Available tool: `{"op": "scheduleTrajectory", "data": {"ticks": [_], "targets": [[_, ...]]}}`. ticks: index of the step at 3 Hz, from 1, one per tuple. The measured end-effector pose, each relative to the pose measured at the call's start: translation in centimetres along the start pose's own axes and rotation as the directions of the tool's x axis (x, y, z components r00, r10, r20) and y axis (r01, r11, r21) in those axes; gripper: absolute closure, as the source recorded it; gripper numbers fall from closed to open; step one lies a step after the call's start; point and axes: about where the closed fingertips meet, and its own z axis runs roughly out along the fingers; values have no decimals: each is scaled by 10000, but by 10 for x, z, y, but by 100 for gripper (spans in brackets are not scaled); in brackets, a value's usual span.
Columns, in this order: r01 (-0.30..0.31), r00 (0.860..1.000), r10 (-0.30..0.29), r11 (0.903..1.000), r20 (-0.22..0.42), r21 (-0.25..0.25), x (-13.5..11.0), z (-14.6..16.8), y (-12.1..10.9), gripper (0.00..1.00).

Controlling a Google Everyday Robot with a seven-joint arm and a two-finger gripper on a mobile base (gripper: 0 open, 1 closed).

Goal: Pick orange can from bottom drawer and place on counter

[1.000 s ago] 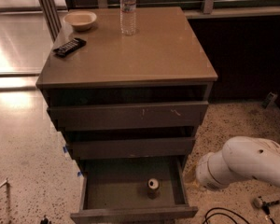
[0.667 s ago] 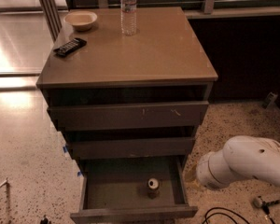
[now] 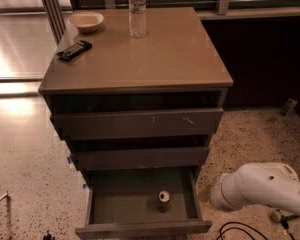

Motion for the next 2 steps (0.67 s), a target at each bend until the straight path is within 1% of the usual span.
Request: {"op": "scheduleTrajectory", "data": {"ticks": [1, 2], "targets": [[116, 9988, -145, 9980, 462, 619, 15, 61, -30, 100], [154, 9907, -342, 9898, 1316, 1415, 14, 121, -79, 100]]}}
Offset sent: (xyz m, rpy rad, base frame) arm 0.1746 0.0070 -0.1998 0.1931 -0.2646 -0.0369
